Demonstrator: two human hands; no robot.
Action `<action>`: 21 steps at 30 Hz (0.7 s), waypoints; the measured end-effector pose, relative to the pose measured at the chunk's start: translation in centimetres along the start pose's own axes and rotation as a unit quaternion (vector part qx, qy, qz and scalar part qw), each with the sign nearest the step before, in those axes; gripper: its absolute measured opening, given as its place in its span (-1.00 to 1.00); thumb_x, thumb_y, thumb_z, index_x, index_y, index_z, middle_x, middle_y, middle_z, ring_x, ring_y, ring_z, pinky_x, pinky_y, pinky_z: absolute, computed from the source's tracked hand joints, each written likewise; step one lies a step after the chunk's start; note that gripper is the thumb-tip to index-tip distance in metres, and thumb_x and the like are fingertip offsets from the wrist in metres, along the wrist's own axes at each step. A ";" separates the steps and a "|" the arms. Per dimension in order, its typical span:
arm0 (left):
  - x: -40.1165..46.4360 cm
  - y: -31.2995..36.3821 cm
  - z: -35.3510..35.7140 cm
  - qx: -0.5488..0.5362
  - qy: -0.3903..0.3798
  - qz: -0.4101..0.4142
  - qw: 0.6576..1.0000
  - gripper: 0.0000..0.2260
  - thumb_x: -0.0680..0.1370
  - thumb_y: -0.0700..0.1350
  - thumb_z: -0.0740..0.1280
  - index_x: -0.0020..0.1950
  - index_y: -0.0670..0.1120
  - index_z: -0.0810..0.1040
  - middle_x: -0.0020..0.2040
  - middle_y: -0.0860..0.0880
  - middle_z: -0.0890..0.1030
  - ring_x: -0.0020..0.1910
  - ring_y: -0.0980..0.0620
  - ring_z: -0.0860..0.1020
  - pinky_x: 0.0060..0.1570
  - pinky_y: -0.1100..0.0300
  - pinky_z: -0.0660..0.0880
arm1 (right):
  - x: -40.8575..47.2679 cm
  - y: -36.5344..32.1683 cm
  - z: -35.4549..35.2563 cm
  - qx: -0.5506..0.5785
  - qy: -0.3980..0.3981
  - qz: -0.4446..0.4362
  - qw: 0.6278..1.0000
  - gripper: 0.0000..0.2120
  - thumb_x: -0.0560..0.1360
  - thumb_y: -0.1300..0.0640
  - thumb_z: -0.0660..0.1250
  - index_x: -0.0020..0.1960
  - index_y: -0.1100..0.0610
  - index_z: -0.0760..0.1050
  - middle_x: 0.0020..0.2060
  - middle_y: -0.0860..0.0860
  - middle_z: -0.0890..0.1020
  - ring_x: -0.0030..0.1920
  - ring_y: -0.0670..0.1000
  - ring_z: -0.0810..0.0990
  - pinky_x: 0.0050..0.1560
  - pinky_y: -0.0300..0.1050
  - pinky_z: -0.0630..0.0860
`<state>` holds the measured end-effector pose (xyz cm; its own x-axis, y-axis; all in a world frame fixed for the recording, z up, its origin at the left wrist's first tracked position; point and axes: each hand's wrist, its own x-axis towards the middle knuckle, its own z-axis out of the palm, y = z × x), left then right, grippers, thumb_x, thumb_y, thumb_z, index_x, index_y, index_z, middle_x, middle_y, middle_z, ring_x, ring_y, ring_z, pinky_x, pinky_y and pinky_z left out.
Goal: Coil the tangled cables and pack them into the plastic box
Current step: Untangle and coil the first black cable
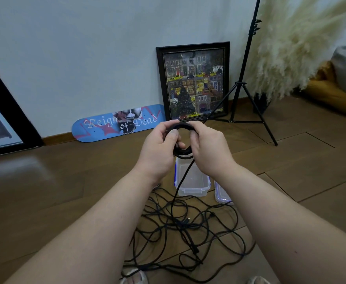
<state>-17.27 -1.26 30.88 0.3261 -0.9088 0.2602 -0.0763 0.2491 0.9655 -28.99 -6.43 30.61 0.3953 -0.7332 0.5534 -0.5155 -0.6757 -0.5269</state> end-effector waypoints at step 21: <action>-0.3 0.9 0.7 -0.122 0.026 -0.014 0.992 -0.74 0.69 -0.27 0.04 0.20 -0.22 0.50 -0.40 0.05 0.34 -0.48 0.19 0.31 -0.40 0.39 0.34 | 0.2 -1.8 1.5 0.318 0.009 0.193 0.928 -0.72 0.59 0.29 0.09 0.12 0.09 0.53 -0.29 -0.02 0.55 -0.29 -0.05 0.46 -0.21 -0.05 0.41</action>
<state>-18.12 -1.04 31.72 0.3733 -0.8999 0.2256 0.1615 0.3025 0.9394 -26.84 -5.47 30.66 0.2599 -0.9321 0.2523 -0.0604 -0.2764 -0.9591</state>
